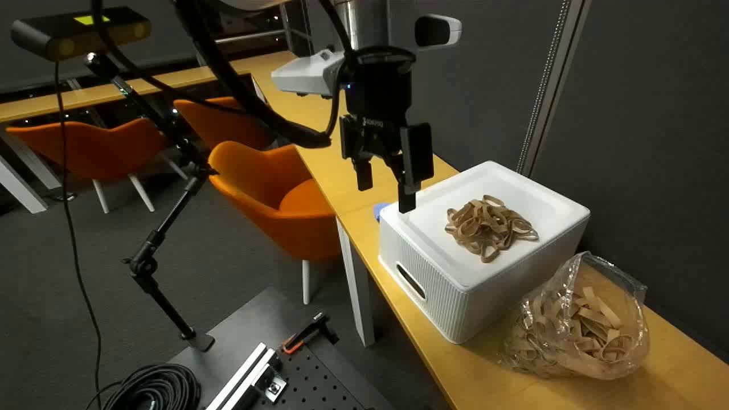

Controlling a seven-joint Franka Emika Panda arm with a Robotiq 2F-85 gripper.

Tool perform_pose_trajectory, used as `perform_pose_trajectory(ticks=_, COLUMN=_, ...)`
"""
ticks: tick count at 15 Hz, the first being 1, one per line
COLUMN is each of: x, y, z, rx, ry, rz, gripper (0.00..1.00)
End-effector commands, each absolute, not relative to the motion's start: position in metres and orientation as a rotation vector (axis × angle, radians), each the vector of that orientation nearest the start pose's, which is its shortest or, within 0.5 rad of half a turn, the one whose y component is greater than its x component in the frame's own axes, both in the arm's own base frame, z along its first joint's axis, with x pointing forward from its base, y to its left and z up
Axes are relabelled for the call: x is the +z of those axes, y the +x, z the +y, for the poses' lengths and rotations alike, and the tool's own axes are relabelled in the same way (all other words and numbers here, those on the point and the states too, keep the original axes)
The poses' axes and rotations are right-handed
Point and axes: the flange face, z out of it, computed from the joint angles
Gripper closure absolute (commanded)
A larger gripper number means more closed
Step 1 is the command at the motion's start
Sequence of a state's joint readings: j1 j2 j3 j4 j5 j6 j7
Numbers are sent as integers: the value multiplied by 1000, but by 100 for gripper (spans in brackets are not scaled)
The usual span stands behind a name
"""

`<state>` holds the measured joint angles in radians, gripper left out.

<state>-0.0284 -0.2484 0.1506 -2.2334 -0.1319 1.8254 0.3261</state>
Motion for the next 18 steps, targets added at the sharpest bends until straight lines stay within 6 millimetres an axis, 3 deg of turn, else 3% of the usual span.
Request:
perform_pose_trajectory(ticks=1, x=461, y=455, z=48, rx=205, ry=-3317, rz=279, gripper=0)
perform_pose_trajectory(ticks=4, x=462, y=455, z=48, rx=204, ry=-3317, rz=279, gripper=0)
perform_pose_trajectory(ticks=7, x=464, y=494, z=45, rx=103, ry=-3349, rz=230, gripper=0)
perform_pose_trajectory(ticks=12, x=473, y=581, z=42, rx=-196, ry=-3363, rz=113, gripper=0)
perform_pose_trajectory(ticks=15, x=455, y=618, z=31, rx=-268, ry=-3300, rz=108, gripper=0)
perform_pose_trajectory(ticks=18, x=417, y=645, z=24, rx=-240, ry=-3237, rz=90, gripper=0)
